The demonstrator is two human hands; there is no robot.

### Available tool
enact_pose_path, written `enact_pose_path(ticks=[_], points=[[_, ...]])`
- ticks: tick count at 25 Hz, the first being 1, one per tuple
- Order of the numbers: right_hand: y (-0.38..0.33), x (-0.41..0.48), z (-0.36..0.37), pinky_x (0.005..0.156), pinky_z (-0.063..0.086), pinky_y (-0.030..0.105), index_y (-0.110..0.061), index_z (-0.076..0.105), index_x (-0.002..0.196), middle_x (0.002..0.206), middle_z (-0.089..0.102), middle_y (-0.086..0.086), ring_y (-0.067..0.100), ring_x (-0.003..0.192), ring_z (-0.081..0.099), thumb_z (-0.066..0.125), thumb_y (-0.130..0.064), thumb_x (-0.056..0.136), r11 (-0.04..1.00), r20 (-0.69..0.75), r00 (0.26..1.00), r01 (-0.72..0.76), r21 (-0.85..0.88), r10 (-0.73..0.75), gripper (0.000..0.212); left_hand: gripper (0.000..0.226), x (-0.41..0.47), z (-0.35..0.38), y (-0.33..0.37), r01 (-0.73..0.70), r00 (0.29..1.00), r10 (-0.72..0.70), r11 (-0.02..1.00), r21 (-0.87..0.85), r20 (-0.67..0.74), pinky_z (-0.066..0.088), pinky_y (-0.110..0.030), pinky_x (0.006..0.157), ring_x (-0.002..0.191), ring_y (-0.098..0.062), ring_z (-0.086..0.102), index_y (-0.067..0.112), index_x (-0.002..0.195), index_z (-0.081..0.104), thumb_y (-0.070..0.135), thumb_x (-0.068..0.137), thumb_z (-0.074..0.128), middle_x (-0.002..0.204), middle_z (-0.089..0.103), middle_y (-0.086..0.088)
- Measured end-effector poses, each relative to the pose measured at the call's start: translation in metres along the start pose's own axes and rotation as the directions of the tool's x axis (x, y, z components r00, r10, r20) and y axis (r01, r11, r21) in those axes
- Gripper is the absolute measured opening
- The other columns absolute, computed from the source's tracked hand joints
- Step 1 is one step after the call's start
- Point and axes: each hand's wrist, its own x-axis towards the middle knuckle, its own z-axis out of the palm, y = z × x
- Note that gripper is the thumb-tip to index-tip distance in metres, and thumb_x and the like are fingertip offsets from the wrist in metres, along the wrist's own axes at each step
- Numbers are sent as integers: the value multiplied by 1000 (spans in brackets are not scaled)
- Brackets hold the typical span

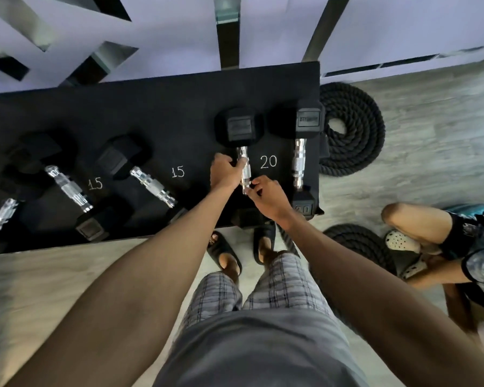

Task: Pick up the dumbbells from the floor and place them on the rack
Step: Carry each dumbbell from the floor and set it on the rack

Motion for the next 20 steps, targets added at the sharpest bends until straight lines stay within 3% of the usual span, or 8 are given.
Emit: enact_pose_path(ticks=[2, 4, 6, 8, 11, 14, 20], points=[[1, 7, 4, 82, 50, 30, -6, 59, 120, 107, 72, 7, 22, 106, 65, 63, -36, 92, 1000, 7, 1000, 5, 12, -6, 41, 49, 4, 1, 2, 40, 998, -31, 983, -177, 52, 47, -28, 87, 106, -18, 60, 7, 123, 56, 40, 88, 66, 115, 61, -2], [4, 19, 6, 78, 45, 28, -6, 57, 122, 108, 71, 7, 21, 101, 65, 63, -37, 92, 1000, 59, 998, -14, 19, 13, 44, 34, 13, 8, 2, 88, 992, -50, 928, -363, 113, 49, -28, 90, 103, -17, 63, 10, 115, 63, 34, 91, 64, 107, 65, -1], [5, 28, 13, 74, 39, 27, -5, 54, 120, 105, 68, 7, 18, 92, 61, 64, -34, 92, 999, 100, 995, -26, 29, 23, 42, 22, 22, 14, 2, 98, 987, -28, 885, -455, 158, 52, -33, 95, 100, -19, 67, 13, 105, 67, 30, 92, 63, 106, 71, -4], [0, 35, 20, 73, 40, 28, -3, 50, 119, 100, 64, 6, 18, 88, 59, 65, -27, 92, 993, 96, 995, -51, 105, 40, 39, 22, 30, 18, 3, 134, 979, -35, 847, -514, 198, 55, -34, 93, 96, -19, 70, 8, 107, 66, 25, 93, 61, 104, 73, -7], [-4, 39, 25, 75, 48, 36, -3, 48, 117, 97, 62, 4, 19, 87, 61, 64, -18, 92, 979, 75, 995, -75, 187, 62, 33, 23, 31, 25, 6, 131, 983, -46, 850, -510, 175, 57, -30, 86, 84, -14, 69, 4, 109, 63, 22, 95, 60, 92, 71, -1], [-3, 40, 24, 80, 53, 46, -3, 48, 112, 94, 64, 7, 27, 89, 65, 62, -16, 93, 980, 73, 995, -75, 184, 63, 27, 27, 29, 32, 8, 99, 992, -50, 884, -457, 119, 55, -31, 89, 83, -11, 68, 5, 112, 62, 26, 96, 57, 91, 69, 2], [-13, 40, 25, 78, 55, 48, -4, 47, 114, 94, 64, 5, 28, 89, 66, 60, -13, 93, 983, 70, 997, -54, 176, 42, 26, 29, 27, 24, 11, 83, 995, -52, 910, -407, 86, 54, -30, 88, 90, -14, 70, 5, 108, 64, 30, 96, 55, 92, 69, 3]])
